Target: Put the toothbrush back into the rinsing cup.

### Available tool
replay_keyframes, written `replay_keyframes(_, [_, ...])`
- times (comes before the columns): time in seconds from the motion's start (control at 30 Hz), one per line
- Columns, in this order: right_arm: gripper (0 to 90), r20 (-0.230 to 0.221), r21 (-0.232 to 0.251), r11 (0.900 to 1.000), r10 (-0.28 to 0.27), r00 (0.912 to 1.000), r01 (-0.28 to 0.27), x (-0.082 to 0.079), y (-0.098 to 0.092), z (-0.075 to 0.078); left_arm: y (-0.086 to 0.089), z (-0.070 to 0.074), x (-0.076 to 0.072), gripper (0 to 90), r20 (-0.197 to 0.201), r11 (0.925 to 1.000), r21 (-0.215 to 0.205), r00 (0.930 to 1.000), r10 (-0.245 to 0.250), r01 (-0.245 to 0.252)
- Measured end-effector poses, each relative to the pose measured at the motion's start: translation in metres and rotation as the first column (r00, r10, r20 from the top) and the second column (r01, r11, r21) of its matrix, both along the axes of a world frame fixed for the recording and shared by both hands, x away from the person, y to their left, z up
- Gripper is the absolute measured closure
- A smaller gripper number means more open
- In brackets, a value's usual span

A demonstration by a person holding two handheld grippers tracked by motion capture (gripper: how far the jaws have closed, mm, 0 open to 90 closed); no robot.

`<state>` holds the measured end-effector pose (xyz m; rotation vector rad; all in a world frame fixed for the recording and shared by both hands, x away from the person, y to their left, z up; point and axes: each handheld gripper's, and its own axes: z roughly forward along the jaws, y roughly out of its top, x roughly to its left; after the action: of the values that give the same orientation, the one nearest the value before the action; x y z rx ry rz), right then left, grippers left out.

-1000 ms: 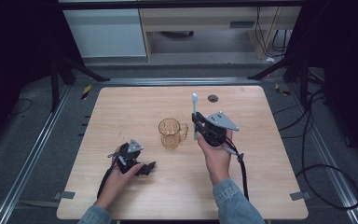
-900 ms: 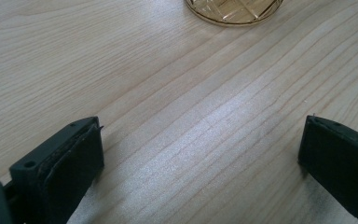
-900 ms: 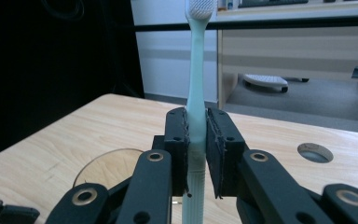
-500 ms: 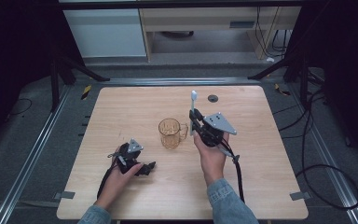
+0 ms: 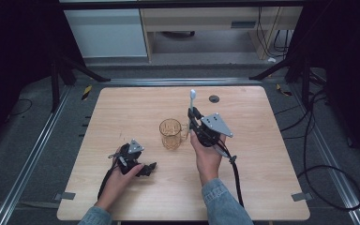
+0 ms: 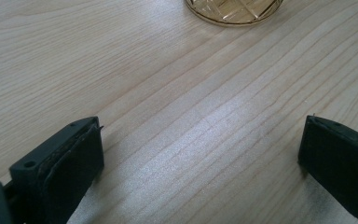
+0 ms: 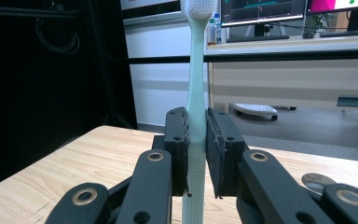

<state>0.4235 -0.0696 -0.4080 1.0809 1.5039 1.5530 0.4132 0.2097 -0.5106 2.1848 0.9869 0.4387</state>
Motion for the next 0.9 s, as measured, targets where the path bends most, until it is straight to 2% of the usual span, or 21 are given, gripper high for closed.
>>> replay_keyframes(0.3, [79.0, 0.026, 0.011, 1.0, 0.0, 0.9997, -0.001, 0.002, 0.0, 0.0, 0.0, 0.0, 0.0, 0.0, 0.0, 1.0, 0.0, 1.0, 0.0, 0.0])
replay_keyframes(0.9, [79.0, 0.046, 0.03, 1.0, 0.001, 0.999, -0.002, 0.012, -0.001, -0.001, 0.0, 0.0, 0.0, 0.0, 0.0, 1.0, 0.0, 1.0, 0.001, -0.001])
